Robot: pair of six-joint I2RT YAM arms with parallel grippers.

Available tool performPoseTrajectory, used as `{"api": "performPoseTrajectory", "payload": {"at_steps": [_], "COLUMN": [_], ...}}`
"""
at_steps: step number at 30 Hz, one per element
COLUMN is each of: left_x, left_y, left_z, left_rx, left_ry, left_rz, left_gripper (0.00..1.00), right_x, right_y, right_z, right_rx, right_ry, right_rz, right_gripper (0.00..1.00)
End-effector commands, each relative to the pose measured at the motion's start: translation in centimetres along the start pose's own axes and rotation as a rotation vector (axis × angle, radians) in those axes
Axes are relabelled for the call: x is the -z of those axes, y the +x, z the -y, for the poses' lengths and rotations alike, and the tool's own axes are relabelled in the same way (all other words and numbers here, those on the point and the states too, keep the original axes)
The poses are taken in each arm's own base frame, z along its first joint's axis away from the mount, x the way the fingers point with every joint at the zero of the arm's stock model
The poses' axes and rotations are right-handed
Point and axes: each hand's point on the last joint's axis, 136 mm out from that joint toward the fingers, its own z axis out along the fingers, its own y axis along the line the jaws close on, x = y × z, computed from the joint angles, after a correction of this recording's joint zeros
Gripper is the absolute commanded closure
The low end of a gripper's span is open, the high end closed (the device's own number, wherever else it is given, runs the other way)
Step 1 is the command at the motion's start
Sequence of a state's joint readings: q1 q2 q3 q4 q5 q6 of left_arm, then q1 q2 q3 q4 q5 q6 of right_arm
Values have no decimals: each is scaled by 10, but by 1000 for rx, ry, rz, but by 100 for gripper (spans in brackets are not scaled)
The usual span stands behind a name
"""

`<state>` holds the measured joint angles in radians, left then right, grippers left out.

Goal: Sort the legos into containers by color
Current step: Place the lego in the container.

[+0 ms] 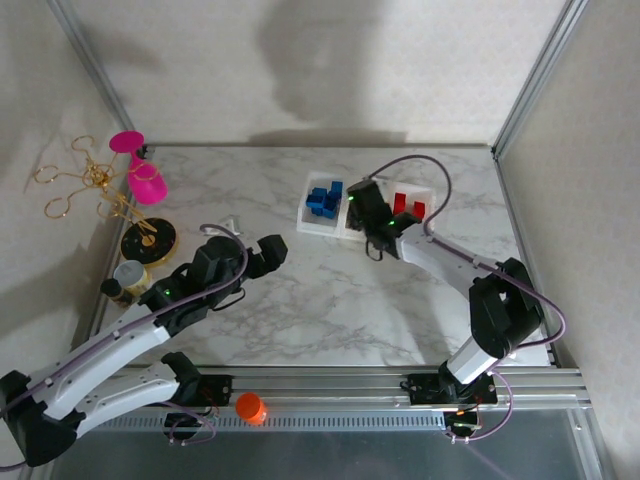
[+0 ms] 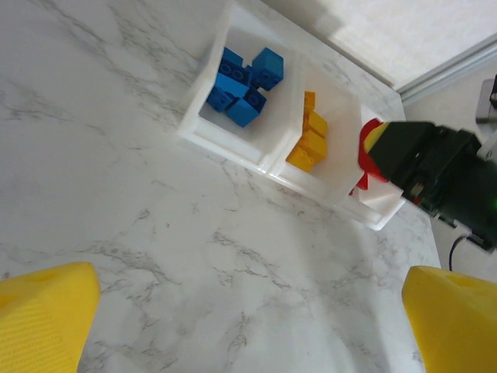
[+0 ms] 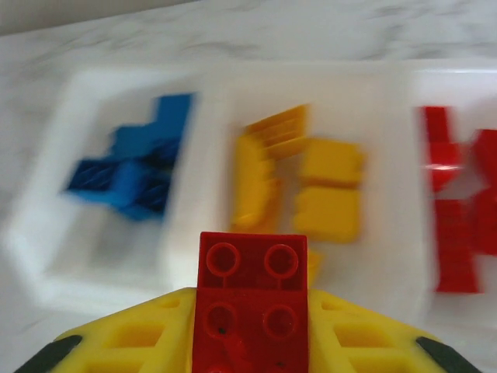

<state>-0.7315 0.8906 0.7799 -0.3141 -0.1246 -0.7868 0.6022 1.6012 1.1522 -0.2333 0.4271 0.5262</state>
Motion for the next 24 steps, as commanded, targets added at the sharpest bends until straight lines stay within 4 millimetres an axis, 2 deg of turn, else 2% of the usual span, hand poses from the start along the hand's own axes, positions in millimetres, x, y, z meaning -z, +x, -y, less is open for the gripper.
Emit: {"api": "performPoseTrajectory", "payload": {"at_steps": [1,5,10,12,16,19,21,24], "left_x": [-8,-22,-30,-32,-34,-31,-30,-22], "left_y": [-8,-4,-3,-4,-6,-17,-29,-59], "left_z": [25,21,12,6,3,0,-10,-40], "left_rx": [-31,-32,-44,-51,-66,-90,-121,-177], "left_ry": [97,79,60,30,10,-16,-79,-265], "left_rz": [27,37,70,79,96,148,212,350], "left_gripper": [0,0,0,0,0,0,0,1], "right_x": [-7,-35,-65,-70,-58,-40,-28,-9], "right_y": [-18,-25,-27,-31,-51,-62,-65,-61], "right_z": [46,87,107,112,113,120,129,153], "right_rx": [-26,-57,-55,-58,-65,-85,-99,-111], "right_ry": [92,163,198,215,200,202,216,276], "right_rz": [37,15,-6,-14,36,85,127,185], "right_gripper": [67,66,54,48,33,20,4,2]}}
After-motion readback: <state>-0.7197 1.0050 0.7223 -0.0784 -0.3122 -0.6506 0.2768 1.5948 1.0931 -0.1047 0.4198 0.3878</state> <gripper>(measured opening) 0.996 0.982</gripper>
